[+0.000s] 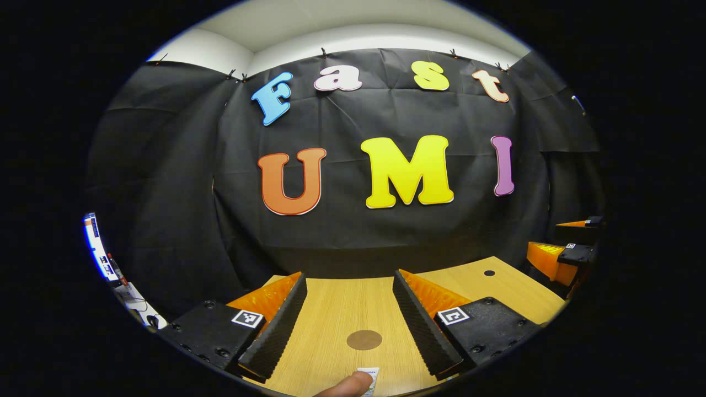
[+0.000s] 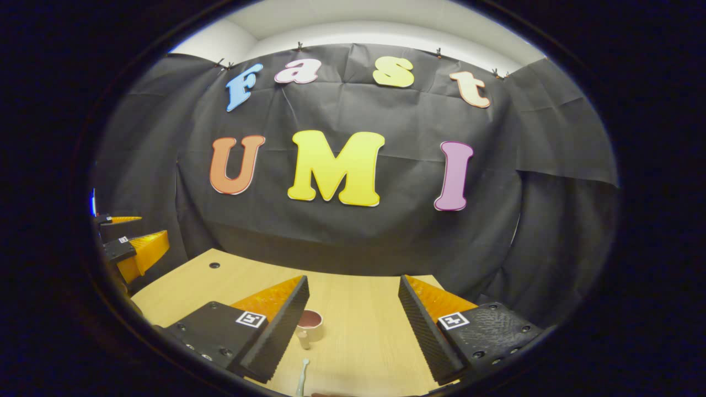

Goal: Put the toothbrush and toothpaste on the desktop into the cup, then pick up the cup and place it on the coaster on the desktop.

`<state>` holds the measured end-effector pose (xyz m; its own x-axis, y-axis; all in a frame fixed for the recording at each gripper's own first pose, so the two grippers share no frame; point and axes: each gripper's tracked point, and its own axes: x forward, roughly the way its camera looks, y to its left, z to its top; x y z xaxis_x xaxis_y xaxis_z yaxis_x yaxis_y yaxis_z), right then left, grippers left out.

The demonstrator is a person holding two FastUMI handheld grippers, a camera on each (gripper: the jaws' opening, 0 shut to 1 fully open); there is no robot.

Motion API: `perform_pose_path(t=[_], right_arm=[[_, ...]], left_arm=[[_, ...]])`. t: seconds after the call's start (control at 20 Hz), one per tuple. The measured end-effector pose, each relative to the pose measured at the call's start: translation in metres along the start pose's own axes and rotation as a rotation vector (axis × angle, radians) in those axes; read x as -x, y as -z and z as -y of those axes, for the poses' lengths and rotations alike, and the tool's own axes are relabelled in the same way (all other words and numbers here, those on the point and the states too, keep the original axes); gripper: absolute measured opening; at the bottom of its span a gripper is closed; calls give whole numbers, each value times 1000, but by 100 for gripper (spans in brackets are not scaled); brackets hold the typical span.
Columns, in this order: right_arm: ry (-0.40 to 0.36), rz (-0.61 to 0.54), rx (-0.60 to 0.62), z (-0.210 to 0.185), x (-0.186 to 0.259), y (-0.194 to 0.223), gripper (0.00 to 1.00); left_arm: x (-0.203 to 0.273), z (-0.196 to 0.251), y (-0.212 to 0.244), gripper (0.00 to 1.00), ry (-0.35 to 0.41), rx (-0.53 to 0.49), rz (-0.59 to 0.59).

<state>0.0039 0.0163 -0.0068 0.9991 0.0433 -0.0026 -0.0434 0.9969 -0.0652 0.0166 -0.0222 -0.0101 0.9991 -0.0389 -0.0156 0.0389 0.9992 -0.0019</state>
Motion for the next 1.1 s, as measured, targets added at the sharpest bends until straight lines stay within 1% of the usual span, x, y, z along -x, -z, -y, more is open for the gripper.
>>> perform_pose_path(t=[0.3, 0.45, 0.6, 0.7, 0.85, 0.9, 0.95, 1.1], right_arm=[[0, 5, 10, -1, -1, -1, 96], [-16, -38, 24, -8, -4, 20, 96], [-42, -129, 37, -20, -8, 60, 96], [-67, -207, 48, -32, -10, 96, 96], [-105, -350, 55, -49, -13, 152, 96], [-112, -401, 50, -53, -12, 170, 96], [-114, -448, 46, -57, -9, 189, 96], [-124, -585, 18, -70, -10, 235, 96]], left_arm=[[0, 3, 15, 99, 9, 5, -35], [3, 7, 27, 99, 21, -1, -61], [7, 20, 46, 98, 69, -20, -85], [11, 22, 59, 99, 87, -37, -105], [19, 22, 82, 98, 91, -43, -158], [21, 21, 89, 100, 90, -42, -177], [24, 21, 96, 99, 89, -41, -195], [30, 14, 113, 99, 78, -50, -236]])
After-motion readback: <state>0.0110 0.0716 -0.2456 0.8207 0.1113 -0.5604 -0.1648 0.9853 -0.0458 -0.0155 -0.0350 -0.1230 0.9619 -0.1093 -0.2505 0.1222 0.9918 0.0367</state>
